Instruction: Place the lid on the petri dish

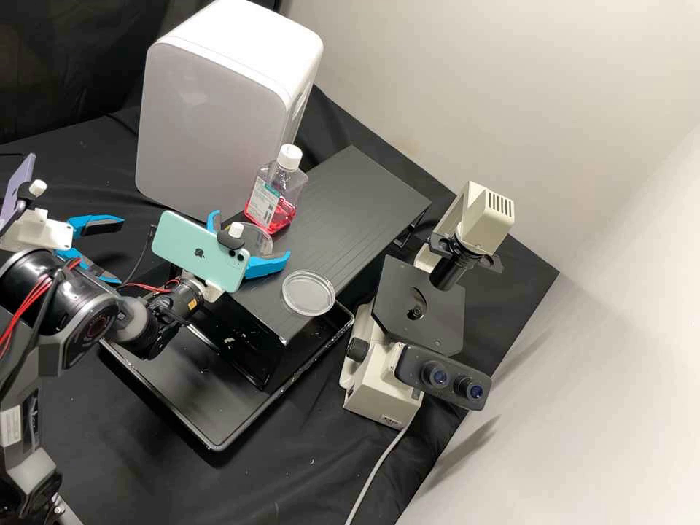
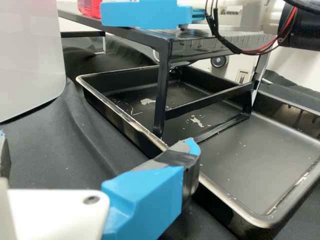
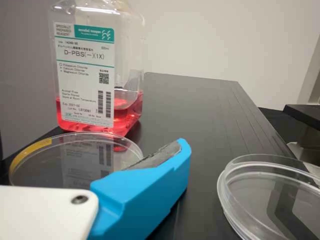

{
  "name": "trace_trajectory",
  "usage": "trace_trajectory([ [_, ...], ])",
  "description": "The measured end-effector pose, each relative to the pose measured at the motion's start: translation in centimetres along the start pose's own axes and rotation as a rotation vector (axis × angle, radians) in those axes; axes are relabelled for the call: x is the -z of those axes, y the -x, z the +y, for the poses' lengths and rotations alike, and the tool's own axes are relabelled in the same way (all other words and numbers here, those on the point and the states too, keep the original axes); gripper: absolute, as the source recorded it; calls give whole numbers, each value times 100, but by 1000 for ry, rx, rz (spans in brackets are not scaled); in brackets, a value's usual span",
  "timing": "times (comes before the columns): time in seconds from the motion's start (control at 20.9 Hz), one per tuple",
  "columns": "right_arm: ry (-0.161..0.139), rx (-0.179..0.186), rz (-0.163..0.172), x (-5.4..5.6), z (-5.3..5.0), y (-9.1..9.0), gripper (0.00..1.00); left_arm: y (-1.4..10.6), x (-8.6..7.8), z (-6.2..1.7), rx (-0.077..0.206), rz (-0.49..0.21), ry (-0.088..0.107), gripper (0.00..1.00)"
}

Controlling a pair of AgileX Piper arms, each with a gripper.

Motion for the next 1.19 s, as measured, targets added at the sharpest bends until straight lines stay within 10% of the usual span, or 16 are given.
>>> trace_trajectory([
  [1.19,6,16,17,15,-14,0,0,-6,9,-23,9,3,1,100],
])
